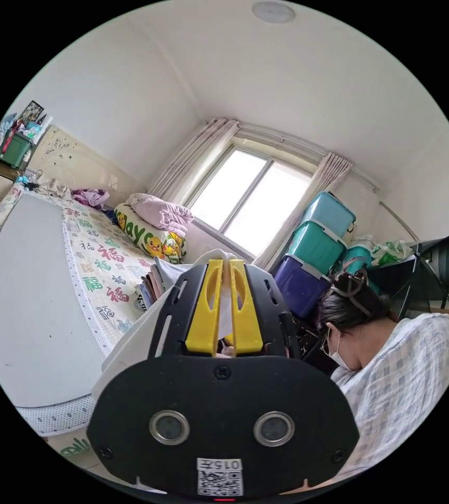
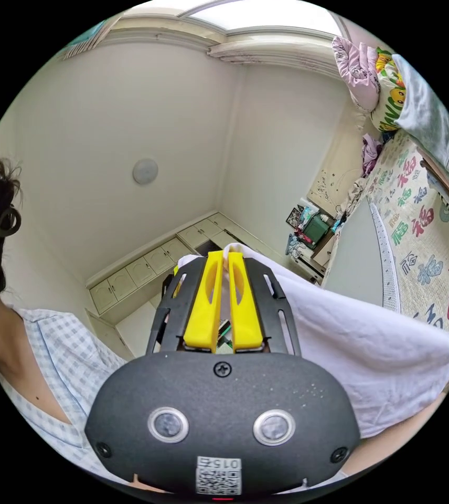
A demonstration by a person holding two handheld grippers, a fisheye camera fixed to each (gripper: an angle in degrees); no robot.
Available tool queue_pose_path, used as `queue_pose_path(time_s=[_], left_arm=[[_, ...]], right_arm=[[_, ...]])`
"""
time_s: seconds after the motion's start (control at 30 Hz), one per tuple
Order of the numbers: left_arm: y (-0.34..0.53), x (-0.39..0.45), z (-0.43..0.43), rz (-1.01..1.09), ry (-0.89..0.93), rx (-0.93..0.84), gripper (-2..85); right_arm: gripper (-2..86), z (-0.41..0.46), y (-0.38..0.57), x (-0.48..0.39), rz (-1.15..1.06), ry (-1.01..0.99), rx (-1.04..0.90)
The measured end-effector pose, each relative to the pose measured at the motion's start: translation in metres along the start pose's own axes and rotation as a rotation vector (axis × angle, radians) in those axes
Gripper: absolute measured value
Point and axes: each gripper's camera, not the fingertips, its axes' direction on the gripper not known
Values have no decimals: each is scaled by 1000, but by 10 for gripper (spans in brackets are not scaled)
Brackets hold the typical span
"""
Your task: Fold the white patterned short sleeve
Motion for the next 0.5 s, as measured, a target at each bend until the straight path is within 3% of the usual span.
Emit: queue_pose_path(time_s=[0.27,0.5], left_arm=[[-17,3,-102,40,-94,134,5],[-6,-12,-168,100,-440,87,7]], right_arm=[[8,107,-29,-18,-47,80,-129],[21,236,-25,16,-55,270,-450]])
